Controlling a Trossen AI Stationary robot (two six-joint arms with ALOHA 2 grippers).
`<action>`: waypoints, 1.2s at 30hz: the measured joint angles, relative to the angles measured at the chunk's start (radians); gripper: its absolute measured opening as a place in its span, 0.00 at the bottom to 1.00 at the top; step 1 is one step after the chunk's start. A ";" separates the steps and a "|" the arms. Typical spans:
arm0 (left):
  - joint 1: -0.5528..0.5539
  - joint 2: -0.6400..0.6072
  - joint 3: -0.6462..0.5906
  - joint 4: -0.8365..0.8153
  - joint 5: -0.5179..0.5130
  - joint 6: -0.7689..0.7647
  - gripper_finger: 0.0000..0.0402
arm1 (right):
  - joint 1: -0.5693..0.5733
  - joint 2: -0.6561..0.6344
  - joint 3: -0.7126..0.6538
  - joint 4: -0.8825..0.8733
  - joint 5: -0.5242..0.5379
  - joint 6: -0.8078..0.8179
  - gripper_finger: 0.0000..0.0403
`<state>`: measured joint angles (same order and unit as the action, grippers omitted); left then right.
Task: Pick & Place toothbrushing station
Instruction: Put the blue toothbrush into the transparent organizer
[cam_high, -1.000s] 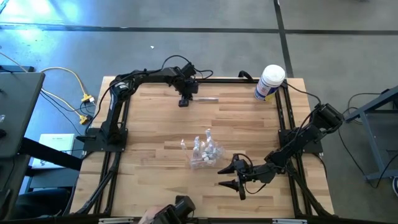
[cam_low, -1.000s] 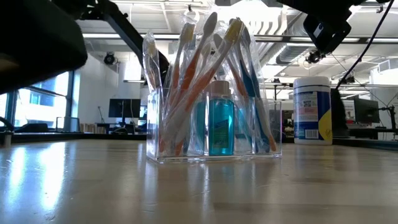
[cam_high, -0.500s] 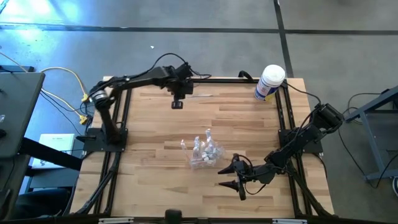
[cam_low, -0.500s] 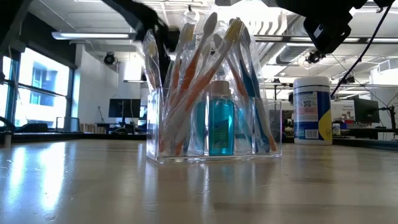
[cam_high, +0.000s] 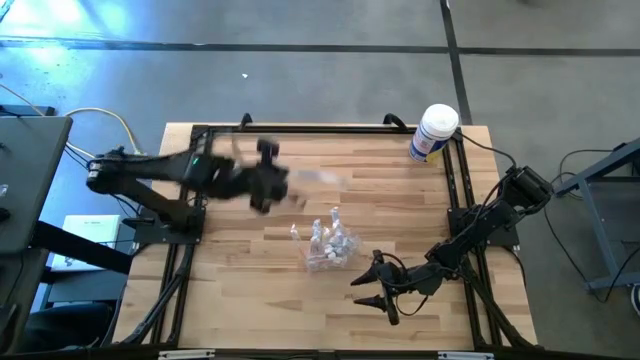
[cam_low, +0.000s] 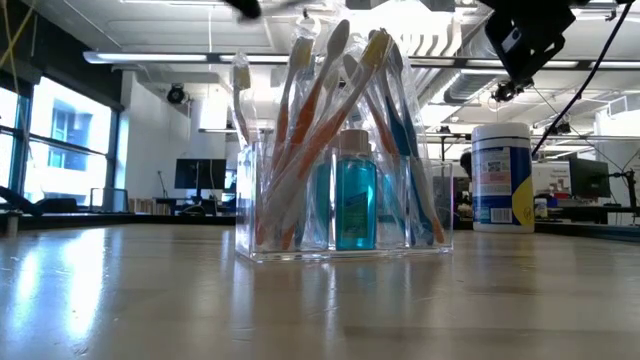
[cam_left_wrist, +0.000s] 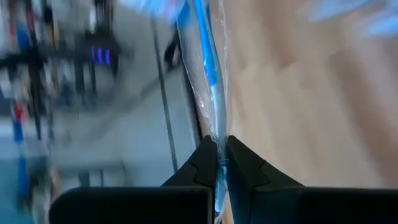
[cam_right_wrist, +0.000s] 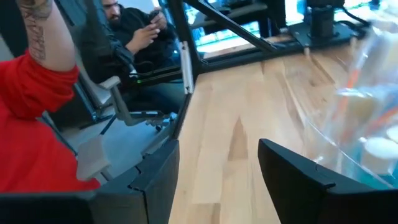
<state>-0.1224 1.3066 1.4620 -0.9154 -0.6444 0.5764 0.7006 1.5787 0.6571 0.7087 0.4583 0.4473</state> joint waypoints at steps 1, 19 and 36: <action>-0.064 -0.007 0.000 0.000 -0.020 0.006 0.01 | 0.000 0.000 0.000 0.007 -0.009 -0.011 0.52; -0.670 0.323 0.000 0.208 -0.389 0.412 0.03 | -0.036 0.000 0.000 0.276 -0.040 -0.285 0.52; -0.627 0.598 0.008 0.722 -0.581 0.971 0.03 | -0.198 0.000 0.000 0.222 -0.307 -0.136 0.52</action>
<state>-0.7499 1.9044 1.4705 -0.1938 -1.2255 1.5470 0.5028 1.5787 0.6575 0.9309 0.1515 0.3108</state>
